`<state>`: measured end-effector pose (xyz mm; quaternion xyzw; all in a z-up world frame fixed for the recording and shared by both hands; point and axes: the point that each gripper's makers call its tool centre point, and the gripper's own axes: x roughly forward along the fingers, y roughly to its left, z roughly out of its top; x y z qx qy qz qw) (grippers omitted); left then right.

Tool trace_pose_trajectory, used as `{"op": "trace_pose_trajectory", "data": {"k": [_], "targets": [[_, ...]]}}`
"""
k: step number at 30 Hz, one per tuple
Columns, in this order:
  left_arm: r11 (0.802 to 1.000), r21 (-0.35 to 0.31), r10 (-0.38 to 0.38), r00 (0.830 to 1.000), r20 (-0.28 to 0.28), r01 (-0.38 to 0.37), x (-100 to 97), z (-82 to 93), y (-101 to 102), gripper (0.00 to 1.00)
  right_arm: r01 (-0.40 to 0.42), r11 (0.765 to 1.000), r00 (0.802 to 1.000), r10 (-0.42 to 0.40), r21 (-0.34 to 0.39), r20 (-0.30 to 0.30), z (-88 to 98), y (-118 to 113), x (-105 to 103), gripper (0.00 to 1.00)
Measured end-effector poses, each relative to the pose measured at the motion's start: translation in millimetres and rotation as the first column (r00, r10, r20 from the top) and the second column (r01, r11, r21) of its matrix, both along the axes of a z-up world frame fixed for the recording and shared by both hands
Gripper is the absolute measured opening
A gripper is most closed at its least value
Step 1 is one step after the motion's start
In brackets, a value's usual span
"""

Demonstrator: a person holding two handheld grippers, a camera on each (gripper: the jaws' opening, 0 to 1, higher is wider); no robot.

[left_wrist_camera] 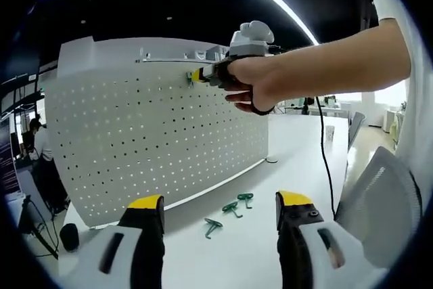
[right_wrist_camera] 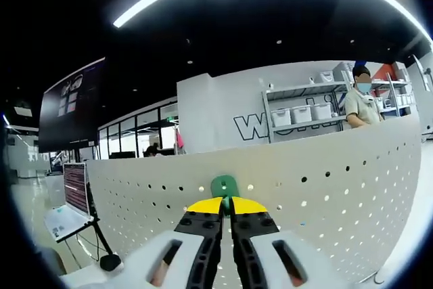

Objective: Insert the hook assembly into the mounting plate slot until the hook locks in place.

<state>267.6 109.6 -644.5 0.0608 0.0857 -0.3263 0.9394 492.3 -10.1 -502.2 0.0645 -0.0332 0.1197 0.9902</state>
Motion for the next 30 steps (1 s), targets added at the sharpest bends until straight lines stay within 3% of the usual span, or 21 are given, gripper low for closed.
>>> {"op": "trace_pose_trajectory", "data": {"k": [5, 11, 17, 20, 30], "targets": [[1.000, 0.003, 0.002, 1.000, -0.002, -0.002, 0.2, -1.4, 1.2, 0.68, -0.005, 1.000, 1.000, 0.005, 0.017, 0.002, -0.9, 4.0, 0.0, 0.02], [1.000, 0.003, -0.002, 1.000, -0.005, 0.002, -1.2, -1.6, 0.6, 0.68, 0.040, 0.999, 0.999, -0.039, 0.010, -0.012, -1.5, 5.8, 4.5, 0.02], [1.000, -0.001, -0.001, 1.000, -0.011, 0.001, -1.3, -2.1, 0.9, 0.67, 0.085, 0.995, 0.996, -0.083, 0.051, -0.036, -4.3, 4.3, 9.9, 0.02], [1.000, -0.002, -0.011, 1.000, -0.013, 0.011, -2.7, -2.3, -0.9, 0.66, 0.101, 0.995, 0.994, -0.100, 0.014, -0.041, -6.6, 8.0, 10.1, 0.03], [1.000, 0.004, -0.018, 1.000, -0.019, 0.018, -4.4, -3.8, -2.7, 0.66, 0.126, 0.992, 0.991, -0.126, 0.000, -0.051, -7.5, 6.3, 11.2, 0.03]]}}
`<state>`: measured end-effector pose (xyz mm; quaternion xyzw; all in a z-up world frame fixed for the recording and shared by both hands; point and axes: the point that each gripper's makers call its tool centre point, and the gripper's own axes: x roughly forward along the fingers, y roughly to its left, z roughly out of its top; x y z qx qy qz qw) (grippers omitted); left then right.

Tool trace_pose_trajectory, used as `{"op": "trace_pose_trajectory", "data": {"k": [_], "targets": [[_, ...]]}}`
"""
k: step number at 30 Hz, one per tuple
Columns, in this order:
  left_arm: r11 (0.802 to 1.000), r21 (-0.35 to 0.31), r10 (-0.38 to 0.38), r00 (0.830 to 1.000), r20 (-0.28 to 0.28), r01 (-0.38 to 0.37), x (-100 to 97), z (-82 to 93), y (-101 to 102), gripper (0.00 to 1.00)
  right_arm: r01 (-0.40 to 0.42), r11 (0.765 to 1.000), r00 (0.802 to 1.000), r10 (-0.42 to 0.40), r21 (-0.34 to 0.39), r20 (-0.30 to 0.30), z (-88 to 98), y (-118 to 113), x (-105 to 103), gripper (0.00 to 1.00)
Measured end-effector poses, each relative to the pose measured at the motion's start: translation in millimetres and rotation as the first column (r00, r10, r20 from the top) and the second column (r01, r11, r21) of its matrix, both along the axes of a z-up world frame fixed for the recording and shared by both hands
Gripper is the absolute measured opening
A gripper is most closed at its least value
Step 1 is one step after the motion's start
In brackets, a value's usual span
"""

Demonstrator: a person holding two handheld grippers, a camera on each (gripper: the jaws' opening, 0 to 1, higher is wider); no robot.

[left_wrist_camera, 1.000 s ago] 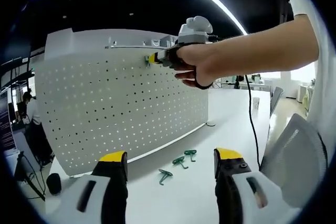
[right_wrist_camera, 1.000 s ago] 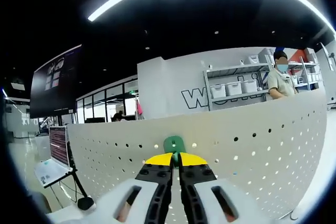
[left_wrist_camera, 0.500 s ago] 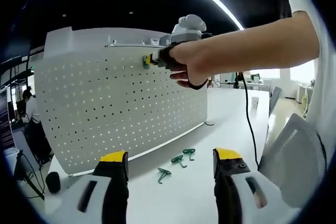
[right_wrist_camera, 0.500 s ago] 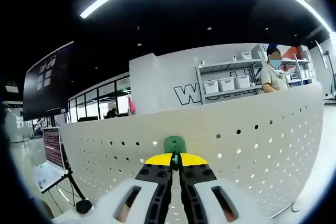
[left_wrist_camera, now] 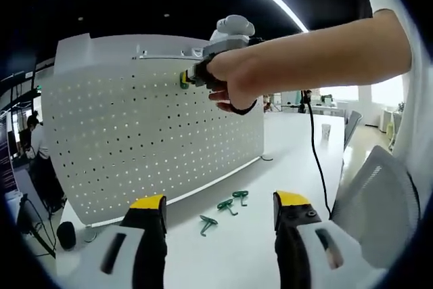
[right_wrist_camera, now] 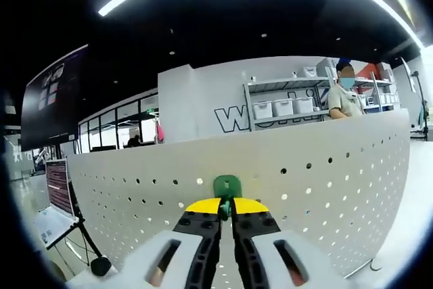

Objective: Insert the hook assembly into the mounting plate slot until the hook locks in place.

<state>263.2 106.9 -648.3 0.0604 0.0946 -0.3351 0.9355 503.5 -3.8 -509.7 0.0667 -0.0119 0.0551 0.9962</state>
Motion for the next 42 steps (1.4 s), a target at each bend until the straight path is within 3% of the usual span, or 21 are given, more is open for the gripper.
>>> {"op": "trace_pose_trajectory", "data": {"k": [8, 21, 23, 26, 31, 40, 42], "targets": [[1.000, -0.005, -0.007, 1.000, 0.006, 0.007, -1.0, 1.1, -1.3, 0.66, -0.018, 1.000, 1.000, 0.018, -0.004, 0.001, 0.6, 0.7, -1.9, 0.05], [1.000, 0.007, -0.010, 1.000, 0.011, 0.010, -1.1, 0.6, -2.0, 0.66, -0.094, 0.995, 0.995, 0.094, -0.031, 0.022, 3.5, 6.8, -10.5, 0.32], [1.000, 0.005, -0.010, 1.000, 0.008, 0.010, -1.1, 0.3, -2.1, 0.66, -0.114, 0.991, 0.993, 0.117, -0.072, 0.032, 3.1, 8.3, -12.5, 0.36], [1.000, 0.007, -0.009, 1.000, 0.011, 0.009, -1.0, 0.5, -1.8, 0.66, -0.138, 0.989, 0.990, 0.139, -0.049, 0.024, -1.2, 3.3, -14.0, 0.43], [1.000, 0.022, -0.001, 1.000, 0.022, 0.000, 0.7, 0.8, -0.3, 0.66, -0.183, 0.976, 0.982, 0.187, -0.119, 0.025, -5.4, -0.7, -18.3, 0.51], [1.000, 0.020, 0.017, 1.000, 0.026, -0.017, 1.6, 2.2, 3.4, 0.66, -0.220, 0.965, 0.974, 0.225, -0.143, 0.024, -4.3, 2.4, -19.2, 0.49], [1.000, 0.018, 0.018, 0.999, 0.027, -0.019, 1.3, 2.4, 4.0, 0.66, -0.252, 0.952, 0.965, 0.261, -0.172, 0.029, -3.6, 5.7, -24.2, 0.49]]}}
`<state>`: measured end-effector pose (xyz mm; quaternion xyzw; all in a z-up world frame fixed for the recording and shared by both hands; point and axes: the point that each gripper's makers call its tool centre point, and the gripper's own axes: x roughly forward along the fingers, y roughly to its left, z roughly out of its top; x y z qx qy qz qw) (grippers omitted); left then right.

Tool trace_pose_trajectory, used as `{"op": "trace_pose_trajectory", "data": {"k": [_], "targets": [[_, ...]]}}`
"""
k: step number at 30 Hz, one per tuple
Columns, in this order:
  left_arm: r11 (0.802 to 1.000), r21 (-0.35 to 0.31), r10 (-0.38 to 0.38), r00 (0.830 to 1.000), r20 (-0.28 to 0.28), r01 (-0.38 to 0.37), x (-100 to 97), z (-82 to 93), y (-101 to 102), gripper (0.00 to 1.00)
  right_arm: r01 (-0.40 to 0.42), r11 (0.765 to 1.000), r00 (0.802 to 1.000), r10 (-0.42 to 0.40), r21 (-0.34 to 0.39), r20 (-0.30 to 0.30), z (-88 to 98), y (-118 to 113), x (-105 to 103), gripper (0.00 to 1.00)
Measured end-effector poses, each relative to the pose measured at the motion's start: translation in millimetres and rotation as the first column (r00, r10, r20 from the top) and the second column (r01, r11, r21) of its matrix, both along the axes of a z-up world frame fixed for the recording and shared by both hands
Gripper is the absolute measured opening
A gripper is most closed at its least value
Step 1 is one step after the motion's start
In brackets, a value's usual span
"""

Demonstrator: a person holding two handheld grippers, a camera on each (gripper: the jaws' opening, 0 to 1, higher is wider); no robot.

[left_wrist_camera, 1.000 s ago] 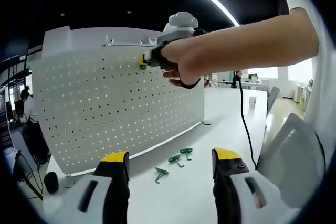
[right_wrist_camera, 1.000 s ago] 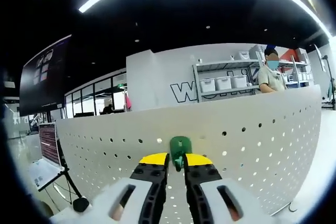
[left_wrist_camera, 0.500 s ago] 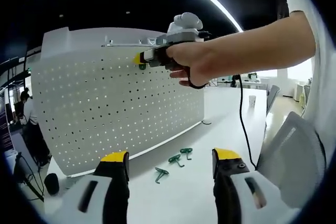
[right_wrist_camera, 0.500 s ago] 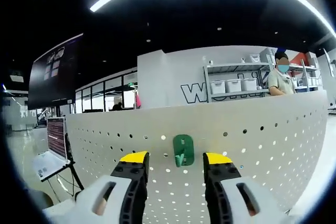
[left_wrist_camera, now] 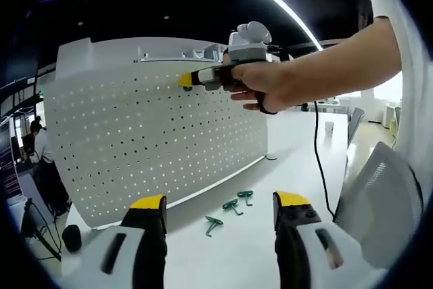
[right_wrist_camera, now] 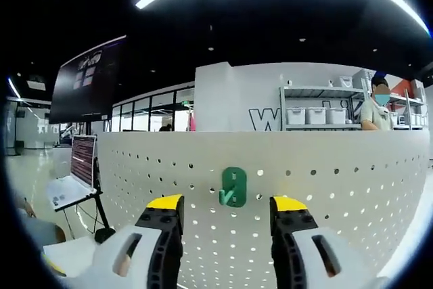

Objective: Insert the hook assembly into the mounting plate slot until the hook locks in place.

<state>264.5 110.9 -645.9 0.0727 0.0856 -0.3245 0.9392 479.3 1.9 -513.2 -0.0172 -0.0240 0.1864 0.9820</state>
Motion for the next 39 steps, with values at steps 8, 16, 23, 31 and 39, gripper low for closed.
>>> {"op": "trace_pose_trajectory", "data": {"k": [8, 16, 23, 31, 39], "targets": [[1.000, 0.001, -0.002, 1.000, 0.004, 0.002, -0.2, 1.1, -0.9, 0.66, -0.129, 0.990, 0.992, 0.129, -0.049, -0.014, -10.2, 1.1, -23.9, 0.51], [1.000, 0.000, 0.003, 1.000, 0.008, -0.003, 0.3, 2.0, -0.5, 0.66, -0.161, 0.984, 0.987, 0.161, -0.071, -0.002, -12.3, -9.3, -44.0, 0.53], [1.000, 0.003, 0.010, 1.000, 0.011, -0.010, 0.8, 1.9, 0.4, 0.67, -0.180, 0.980, 0.984, 0.180, -0.086, -0.004, -20.1, -21.2, -57.3, 0.54], [1.000, -0.002, 0.014, 1.000, 0.008, -0.014, 2.1, 1.0, 1.5, 0.67, -0.212, 0.970, 0.977, 0.211, -0.119, -0.025, -35.2, -39.0, -81.2, 0.56], [1.000, 0.001, 0.015, 1.000, 0.005, -0.015, 2.1, 0.6, 1.2, 0.67, -0.239, 0.960, 0.971, 0.236, -0.147, -0.034, -44.2, -47.9, -99.9, 0.57]]}}
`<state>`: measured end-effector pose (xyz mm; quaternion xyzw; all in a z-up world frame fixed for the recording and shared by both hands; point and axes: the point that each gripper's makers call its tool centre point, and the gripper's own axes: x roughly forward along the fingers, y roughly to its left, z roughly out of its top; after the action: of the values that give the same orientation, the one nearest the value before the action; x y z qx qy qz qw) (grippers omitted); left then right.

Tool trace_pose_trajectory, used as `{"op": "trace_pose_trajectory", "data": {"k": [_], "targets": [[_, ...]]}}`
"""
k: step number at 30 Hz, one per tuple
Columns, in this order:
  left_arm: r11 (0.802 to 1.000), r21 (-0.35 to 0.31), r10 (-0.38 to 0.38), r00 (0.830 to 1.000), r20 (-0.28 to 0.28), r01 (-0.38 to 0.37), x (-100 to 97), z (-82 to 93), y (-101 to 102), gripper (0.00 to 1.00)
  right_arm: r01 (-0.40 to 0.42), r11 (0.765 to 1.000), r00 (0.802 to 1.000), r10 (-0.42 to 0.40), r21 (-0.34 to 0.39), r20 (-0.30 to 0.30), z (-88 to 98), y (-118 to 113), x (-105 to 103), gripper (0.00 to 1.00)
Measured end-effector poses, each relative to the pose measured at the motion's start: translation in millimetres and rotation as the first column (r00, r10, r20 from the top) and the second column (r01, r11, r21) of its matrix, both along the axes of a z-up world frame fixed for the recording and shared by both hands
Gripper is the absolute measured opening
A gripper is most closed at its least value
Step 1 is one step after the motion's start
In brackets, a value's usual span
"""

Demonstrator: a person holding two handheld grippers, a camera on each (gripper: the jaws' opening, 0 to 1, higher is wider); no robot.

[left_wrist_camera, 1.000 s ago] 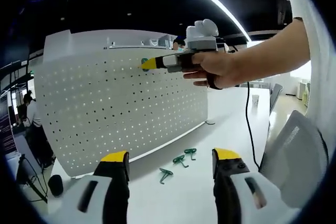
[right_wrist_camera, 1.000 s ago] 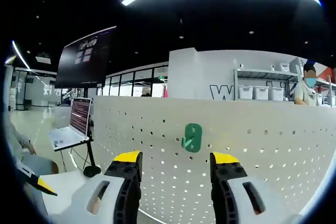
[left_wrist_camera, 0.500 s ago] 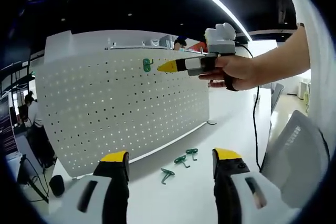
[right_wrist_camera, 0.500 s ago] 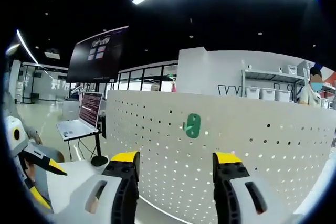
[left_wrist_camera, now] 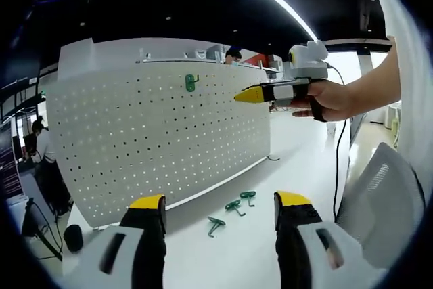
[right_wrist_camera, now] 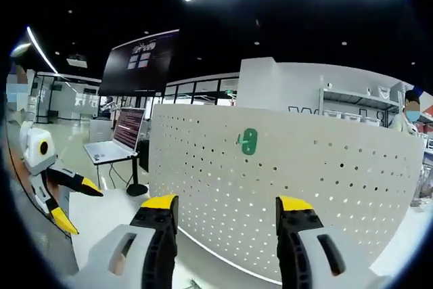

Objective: Insert the hook assembly into the mounting plate slot until the hook locks in place.

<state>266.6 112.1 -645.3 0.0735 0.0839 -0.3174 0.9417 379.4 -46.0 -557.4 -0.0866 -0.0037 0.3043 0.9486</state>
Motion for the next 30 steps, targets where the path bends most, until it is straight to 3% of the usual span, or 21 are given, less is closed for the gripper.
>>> {"op": "trace_pose_trajectory", "data": {"k": [9, 30], "targets": [[1.000, 0.004, -0.005, 1.000, -0.002, 0.005, -1.0, -0.9, -1.2, 0.67, -0.030, 0.999, 1.000, 0.030, -0.042, 0.003, -9.9, -6.7, -21.7, 0.57], [1.000, 0.001, -0.009, 1.000, -0.010, 0.009, -2.3, -1.2, -0.8, 0.67, -0.034, 0.998, 0.999, 0.033, -0.061, -0.018, -33.8, -35.8, -65.7, 0.59]]}}
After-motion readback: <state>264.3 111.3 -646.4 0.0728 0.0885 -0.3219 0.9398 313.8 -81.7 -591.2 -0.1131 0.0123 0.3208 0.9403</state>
